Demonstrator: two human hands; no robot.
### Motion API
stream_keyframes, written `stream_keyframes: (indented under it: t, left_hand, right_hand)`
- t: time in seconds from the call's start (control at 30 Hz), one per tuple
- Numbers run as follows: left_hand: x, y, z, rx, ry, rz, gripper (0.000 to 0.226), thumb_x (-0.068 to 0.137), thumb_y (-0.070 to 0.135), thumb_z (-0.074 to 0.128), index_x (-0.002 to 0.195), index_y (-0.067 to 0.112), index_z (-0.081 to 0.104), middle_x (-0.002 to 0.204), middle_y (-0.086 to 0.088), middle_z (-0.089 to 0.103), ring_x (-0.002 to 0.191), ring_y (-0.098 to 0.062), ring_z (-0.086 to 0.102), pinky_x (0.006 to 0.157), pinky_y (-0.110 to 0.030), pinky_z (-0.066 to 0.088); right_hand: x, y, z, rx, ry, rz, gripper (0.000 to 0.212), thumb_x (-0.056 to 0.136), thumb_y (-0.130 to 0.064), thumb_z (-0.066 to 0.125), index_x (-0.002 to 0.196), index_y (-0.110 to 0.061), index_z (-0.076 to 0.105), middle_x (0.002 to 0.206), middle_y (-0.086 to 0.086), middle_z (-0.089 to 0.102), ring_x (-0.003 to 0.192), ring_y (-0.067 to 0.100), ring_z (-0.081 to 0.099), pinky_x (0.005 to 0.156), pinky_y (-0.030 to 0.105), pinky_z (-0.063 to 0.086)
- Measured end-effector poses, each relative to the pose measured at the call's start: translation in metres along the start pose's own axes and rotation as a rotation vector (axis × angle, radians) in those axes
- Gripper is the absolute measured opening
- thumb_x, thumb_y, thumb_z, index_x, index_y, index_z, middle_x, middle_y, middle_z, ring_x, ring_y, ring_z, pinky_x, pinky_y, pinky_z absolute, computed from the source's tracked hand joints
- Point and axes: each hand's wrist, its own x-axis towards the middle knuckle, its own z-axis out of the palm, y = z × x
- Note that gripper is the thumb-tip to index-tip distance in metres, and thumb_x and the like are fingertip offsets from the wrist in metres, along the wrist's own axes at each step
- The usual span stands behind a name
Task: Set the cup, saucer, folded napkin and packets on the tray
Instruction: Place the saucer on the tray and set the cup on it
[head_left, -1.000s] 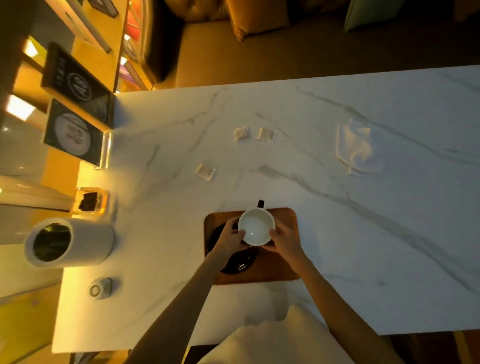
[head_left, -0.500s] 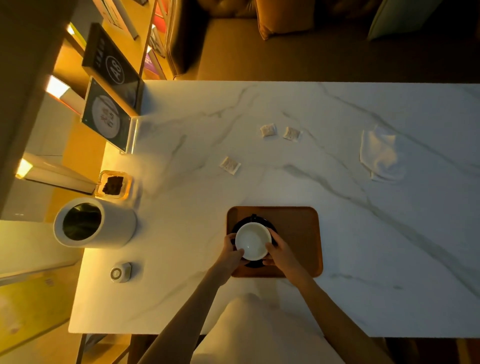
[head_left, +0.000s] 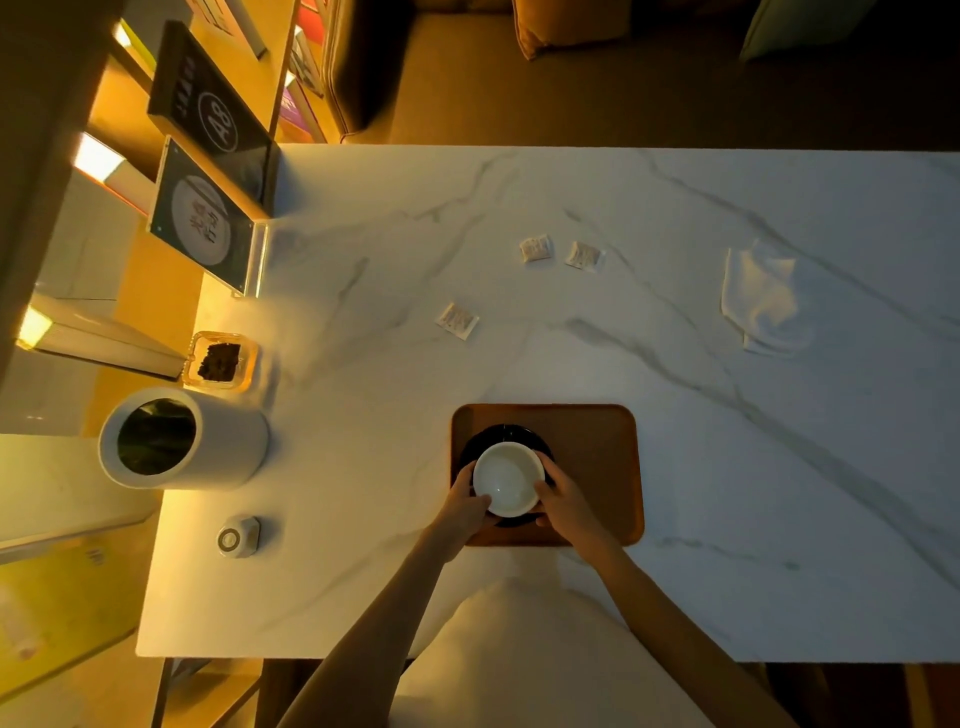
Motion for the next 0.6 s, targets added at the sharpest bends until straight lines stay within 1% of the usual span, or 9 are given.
stream_keyframes:
  t: [0.17,0.27,0.33,0.37,0.43,0.47,0.53,0.6]
  left_hand:
    - [0.002,-0.004,0.002,0.062,0.013,0.039,0.064,0.091,-0.001,0.055,0.145,0.021,0.028,0.139,-0.01,0.037,0.128,-0.03,0.041,0.095,-0.045,0.055]
    - [0.002,-0.007,0.002,0.075,0.006,0.073,0.062,0.092,0.002,0.055,0.145,0.021,0.028,0.139,-0.01,0.038,0.128,-0.029,0.042,0.094,-0.043,0.055]
    - [0.002,-0.008,0.004,0.119,0.01,0.103,0.061,0.093,0.005,0.055,0.145,0.021,0.029,0.139,-0.01,0.04,0.127,-0.028,0.043,0.093,-0.039,0.055]
    - [0.001,-0.007,0.005,0.165,0.032,0.124,0.06,0.093,0.007,0.056,0.145,0.021,0.029,0.139,-0.01,0.041,0.126,-0.027,0.044,0.093,-0.038,0.055]
    - [0.001,-0.009,0.006,0.325,0.115,0.219,0.062,0.092,0.012,0.061,0.145,0.018,0.03,0.139,-0.009,0.044,0.128,-0.027,0.045,0.101,-0.042,0.051]
    - [0.001,-0.012,0.006,0.413,0.138,0.274,0.067,0.09,0.015,0.064,0.147,0.017,0.028,0.141,-0.009,0.044,0.13,-0.027,0.043,0.105,-0.045,0.047]
    - [0.0,-0.019,0.003,0.54,0.155,0.334,0.084,0.086,0.022,0.071,0.151,0.018,0.019,0.149,-0.009,0.037,0.136,-0.027,0.035,0.113,-0.049,0.037]
    - [0.001,-0.024,-0.001,0.648,0.192,0.397,0.096,0.083,0.032,0.074,0.154,0.019,0.011,0.156,-0.007,0.028,0.142,-0.027,0.026,0.117,-0.05,0.029]
  right_hand:
    - [0.0,0.003,0.001,0.011,0.017,0.014,0.046,0.101,-0.02,0.041,0.146,-0.028,0.032,0.136,0.007,0.047,0.113,0.021,0.05,0.078,0.029,0.054]
    - [0.0,0.004,0.0,0.022,0.016,0.012,0.048,0.101,-0.022,0.042,0.148,-0.028,0.031,0.14,0.008,0.045,0.114,0.02,0.049,0.085,0.036,0.055]
    - [-0.002,0.005,0.0,0.014,0.017,-0.002,0.052,0.1,-0.026,0.045,0.149,-0.026,0.028,0.143,0.009,0.043,0.118,0.022,0.05,0.09,0.041,0.055]
    - [-0.003,0.007,-0.001,-0.006,0.022,-0.016,0.057,0.099,-0.029,0.05,0.15,-0.024,0.025,0.145,0.009,0.042,0.121,0.023,0.05,0.094,0.042,0.053]
    - [-0.007,0.012,-0.002,-0.101,0.019,-0.067,0.075,0.09,-0.033,0.063,0.151,-0.019,0.021,0.148,0.008,0.041,0.129,0.022,0.047,0.102,0.038,0.048]
    - [-0.009,0.013,-0.001,-0.169,0.011,-0.11,0.084,0.086,-0.032,0.069,0.151,-0.018,0.019,0.15,0.007,0.039,0.133,0.02,0.043,0.106,0.036,0.044]
    - [-0.01,0.018,0.0,-0.328,0.023,-0.208,0.095,0.08,-0.033,0.075,0.152,-0.015,0.015,0.154,0.005,0.032,0.141,0.019,0.033,0.113,0.036,0.035]
    - [-0.009,0.018,0.002,-0.449,0.099,-0.284,0.105,0.076,-0.036,0.079,0.153,-0.016,0.01,0.157,0.004,0.026,0.143,0.019,0.026,0.116,0.036,0.029]
